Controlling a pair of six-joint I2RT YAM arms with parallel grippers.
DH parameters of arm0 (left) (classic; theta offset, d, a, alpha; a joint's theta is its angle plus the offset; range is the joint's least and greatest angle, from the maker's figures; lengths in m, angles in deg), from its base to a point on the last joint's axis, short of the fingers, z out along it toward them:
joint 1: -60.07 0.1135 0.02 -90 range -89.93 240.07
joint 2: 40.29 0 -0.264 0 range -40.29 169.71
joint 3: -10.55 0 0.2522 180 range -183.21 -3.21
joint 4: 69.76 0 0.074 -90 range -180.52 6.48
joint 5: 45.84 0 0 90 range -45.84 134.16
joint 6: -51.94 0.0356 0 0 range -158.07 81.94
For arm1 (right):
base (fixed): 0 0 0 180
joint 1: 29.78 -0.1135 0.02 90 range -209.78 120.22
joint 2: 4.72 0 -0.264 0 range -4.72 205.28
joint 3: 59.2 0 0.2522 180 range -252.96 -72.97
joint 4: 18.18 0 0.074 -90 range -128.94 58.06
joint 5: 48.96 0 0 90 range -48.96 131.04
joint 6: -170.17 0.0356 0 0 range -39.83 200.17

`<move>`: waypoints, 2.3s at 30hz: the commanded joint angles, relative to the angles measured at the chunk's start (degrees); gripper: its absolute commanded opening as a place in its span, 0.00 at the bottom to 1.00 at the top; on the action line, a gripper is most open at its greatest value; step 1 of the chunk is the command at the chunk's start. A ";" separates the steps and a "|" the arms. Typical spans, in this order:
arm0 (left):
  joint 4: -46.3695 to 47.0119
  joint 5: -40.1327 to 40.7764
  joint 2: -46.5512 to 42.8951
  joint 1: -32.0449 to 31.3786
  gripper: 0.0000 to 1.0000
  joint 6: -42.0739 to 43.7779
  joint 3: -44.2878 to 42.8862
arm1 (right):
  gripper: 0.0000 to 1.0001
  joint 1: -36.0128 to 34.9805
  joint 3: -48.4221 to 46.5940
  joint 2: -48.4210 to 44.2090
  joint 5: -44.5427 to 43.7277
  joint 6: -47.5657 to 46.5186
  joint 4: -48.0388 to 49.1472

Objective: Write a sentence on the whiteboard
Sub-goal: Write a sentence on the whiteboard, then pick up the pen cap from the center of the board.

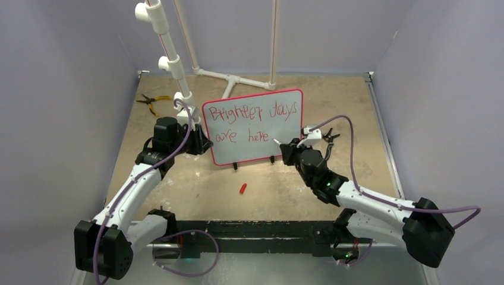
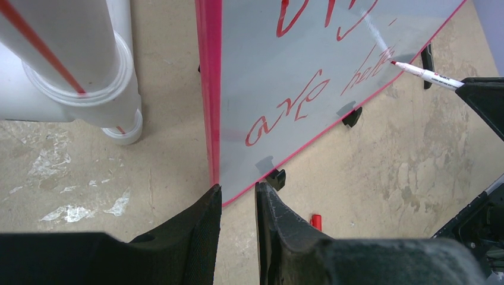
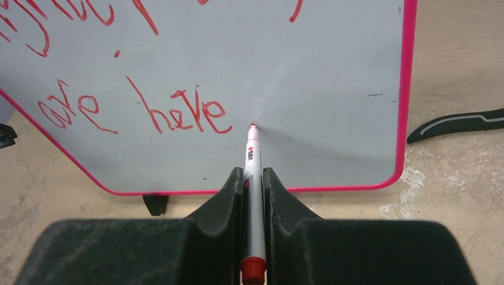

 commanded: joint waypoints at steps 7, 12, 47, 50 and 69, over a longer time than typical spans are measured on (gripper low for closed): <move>1.96 -0.79 -2.13 0.34 0.29 1.08 0.46 | 0.00 0.33 4.60 -16.36 9.10 -6.66 4.54; 1.71 2.51 -5.21 -2.68 0.31 1.58 1.02 | 0.00 0.33 3.81 -21.06 15.16 -9.46 2.04; 5.98 -2.78 -2.55 -43.55 0.00 8.01 1.74 | 0.17 0.33 -12.07 -6.13 66.32 -8.77 -17.76; 9.37 -1.14 -4.70 -43.62 0.00 4.87 2.93 | 0.45 0.33 -10.99 -7.16 63.62 -5.69 -14.73; 35.77 3.36 -3.99 -43.78 0.00 -10.99 13.29 | 0.73 0.26 7.50 -10.99 45.50 20.34 28.03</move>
